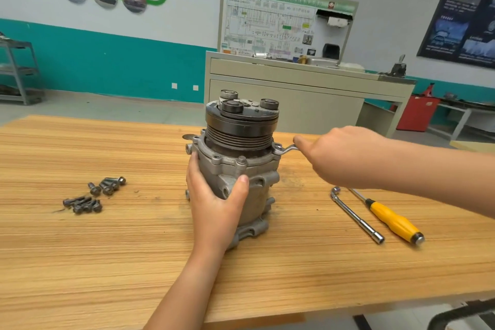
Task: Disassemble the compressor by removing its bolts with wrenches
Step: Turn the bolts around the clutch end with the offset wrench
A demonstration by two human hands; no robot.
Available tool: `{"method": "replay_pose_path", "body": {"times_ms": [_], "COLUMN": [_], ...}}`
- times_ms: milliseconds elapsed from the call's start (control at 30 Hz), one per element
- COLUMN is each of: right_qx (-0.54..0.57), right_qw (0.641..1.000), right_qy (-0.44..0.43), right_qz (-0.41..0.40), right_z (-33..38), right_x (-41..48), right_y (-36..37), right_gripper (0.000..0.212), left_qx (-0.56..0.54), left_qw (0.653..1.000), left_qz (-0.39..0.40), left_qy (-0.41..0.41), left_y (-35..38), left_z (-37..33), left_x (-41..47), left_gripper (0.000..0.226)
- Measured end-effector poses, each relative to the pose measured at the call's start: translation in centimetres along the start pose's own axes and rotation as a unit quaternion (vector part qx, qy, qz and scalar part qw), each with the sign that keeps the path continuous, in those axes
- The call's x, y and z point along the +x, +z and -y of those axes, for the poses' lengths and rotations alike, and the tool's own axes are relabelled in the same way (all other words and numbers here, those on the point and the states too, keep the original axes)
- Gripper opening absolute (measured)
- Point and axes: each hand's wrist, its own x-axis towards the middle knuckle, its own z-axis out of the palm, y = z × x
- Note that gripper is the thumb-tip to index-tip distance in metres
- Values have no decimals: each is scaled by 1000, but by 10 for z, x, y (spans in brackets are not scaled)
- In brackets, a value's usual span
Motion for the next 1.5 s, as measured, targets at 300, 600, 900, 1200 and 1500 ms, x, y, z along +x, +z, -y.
{"method": "replay_pose_path", "body": {"times_ms": [300,600,900,1200,1500], "right_qx": [138,426,195,29,72], "right_qw": [932,830,973,997,994], "right_qy": [-45,154,103,77,7], "right_qz": [-332,-325,-74,-13,-77], "right_z": [-1,-6,18,35,-12], "right_x": [45,14,-28,-15,11], "right_y": [49,36,11,-10,26], "right_gripper": [24,31,47,55,41], "left_qx": [25,33,23,17,12], "left_qw": [999,999,999,999,1000], "left_qz": [-8,-7,-4,-6,-10], "left_qy": [24,22,22,31,21], "left_y": [1,1,0,1,3], "left_z": [3,3,2,3,2], "left_x": [1,1,2,2,0], "left_gripper": [102,103,103,101,102]}}
